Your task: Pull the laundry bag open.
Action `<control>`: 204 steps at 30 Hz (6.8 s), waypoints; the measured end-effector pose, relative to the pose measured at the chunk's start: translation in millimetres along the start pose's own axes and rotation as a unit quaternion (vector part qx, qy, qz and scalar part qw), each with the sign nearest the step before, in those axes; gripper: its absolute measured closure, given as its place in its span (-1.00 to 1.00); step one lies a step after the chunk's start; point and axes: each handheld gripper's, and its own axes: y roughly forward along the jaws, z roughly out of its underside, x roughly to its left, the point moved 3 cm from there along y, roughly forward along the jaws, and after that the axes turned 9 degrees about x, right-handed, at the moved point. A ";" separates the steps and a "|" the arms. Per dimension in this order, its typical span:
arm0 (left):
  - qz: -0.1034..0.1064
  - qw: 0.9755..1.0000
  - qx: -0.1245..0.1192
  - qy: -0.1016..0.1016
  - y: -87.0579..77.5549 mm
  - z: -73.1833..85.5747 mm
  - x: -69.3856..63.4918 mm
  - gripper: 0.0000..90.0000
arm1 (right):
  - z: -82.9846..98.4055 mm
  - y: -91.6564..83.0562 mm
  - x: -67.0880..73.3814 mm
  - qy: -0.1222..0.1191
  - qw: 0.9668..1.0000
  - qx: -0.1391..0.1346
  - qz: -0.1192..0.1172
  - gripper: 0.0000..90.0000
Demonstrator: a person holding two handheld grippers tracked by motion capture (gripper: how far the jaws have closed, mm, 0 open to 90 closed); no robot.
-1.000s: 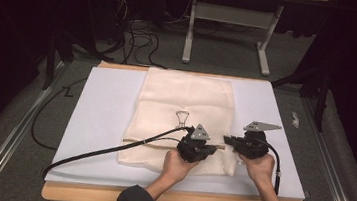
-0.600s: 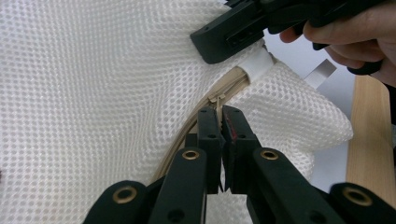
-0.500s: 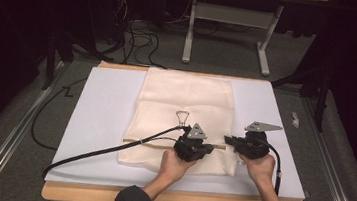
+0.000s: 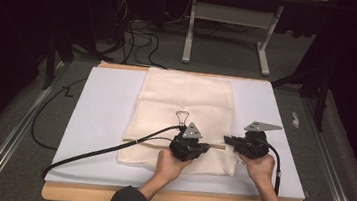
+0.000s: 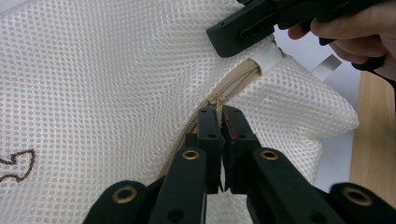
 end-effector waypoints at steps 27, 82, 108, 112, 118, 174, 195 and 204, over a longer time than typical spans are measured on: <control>-0.009 1.000 -0.007 -0.004 -9.3 6.7 4.8 0.94 | 1.5 0.4 -1.8 0.002 1.000 0.001 0.001 0.97; -0.044 0.998 -0.029 -0.032 -53.1 30.5 30.7 0.94 | 3.0 1.6 -8.9 0.014 1.000 0.005 0.015 0.97; -0.048 0.997 -0.041 -0.037 -68.8 36.0 34.8 0.94 | 0.7 4.0 -7.7 0.007 1.000 0.008 0.018 0.97; -0.050 0.997 -0.044 -0.036 -71.8 36.1 34.6 0.94 | 0.6 4.5 -7.2 0.008 1.000 0.008 0.019 0.97; -0.054 0.997 -0.046 -0.039 -77.9 37.8 37.2 0.94 | 0.6 4.0 -7.8 0.008 1.000 0.010 0.021 0.97; -0.081 0.993 -0.066 -0.063 -109.9 54.0 54.5 0.94 | -0.1 3.6 -9.0 0.009 1.000 0.010 0.026 0.97; -0.094 0.990 -0.073 -0.078 -122.8 64.1 63.3 0.94 | 2.7 4.3 -12.8 0.014 0.999 0.017 0.032 0.97; -0.104 0.988 -0.077 -0.086 -133.7 70.5 68.9 0.94 | 3.8 3.5 -15.4 0.017 0.999 0.020 0.036 0.97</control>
